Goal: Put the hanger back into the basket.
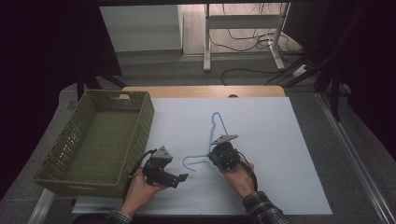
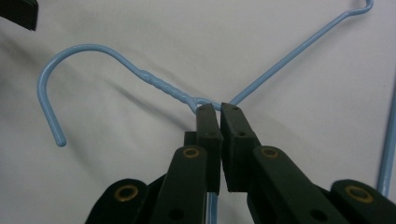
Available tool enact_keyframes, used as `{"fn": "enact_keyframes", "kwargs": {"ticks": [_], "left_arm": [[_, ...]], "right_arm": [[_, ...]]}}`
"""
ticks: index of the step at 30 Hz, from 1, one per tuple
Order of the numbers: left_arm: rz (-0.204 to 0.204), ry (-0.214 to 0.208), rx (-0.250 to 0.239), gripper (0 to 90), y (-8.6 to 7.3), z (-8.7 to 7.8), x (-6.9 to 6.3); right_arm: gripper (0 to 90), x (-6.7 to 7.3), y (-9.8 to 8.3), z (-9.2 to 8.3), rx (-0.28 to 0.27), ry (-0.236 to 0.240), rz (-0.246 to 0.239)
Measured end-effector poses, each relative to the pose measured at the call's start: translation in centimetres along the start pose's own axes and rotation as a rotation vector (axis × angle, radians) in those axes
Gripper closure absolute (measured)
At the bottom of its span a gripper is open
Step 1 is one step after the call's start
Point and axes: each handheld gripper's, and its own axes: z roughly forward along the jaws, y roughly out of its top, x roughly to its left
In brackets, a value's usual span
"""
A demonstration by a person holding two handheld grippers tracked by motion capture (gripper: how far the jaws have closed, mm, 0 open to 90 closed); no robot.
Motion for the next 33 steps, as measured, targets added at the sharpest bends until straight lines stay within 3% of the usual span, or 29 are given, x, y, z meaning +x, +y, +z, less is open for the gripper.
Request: {"fn": "enact_keyframes", "kwargs": {"ticks": [4,9,16,22,25,28,33], "left_arm": [[-0.012,-0.023,-0.003,13.7,0.6,0.3,0.2],[-0.035,-0.084,0.010,18.1,1.2,1.3,0.6],[0.008,-0.127,0.023,18.5,1.7,2.3,0.0],[0.042,-0.160,-0.014,15.9,2.1,2.4,-0.3],[0.038,-0.162,-0.022,15.1,2.2,2.3,-0.4],[0.043,-0.164,-0.025,14.9,2.3,2.3,-0.4],[0.052,-0.163,-0.030,13.6,2.5,2.2,-0.5]], "right_arm": [[87.0,-0.1,0.0,-0.2,-0.011,0.000,0.006],[87.0,-0.2,0.0,-0.4,-0.020,0.000,0.014],[87.0,-0.3,0.0,-0.7,-0.033,0.000,0.022],[86.9,-0.4,0.0,-0.8,-0.034,0.002,0.022],[86.0,-0.4,0.0,-0.8,-0.036,0.006,0.024],[78.7,-0.7,0.1,-1.1,-0.042,0.016,0.032],[65.0,-0.7,0.7,-2.3,-0.061,0.044,-0.051]]}}
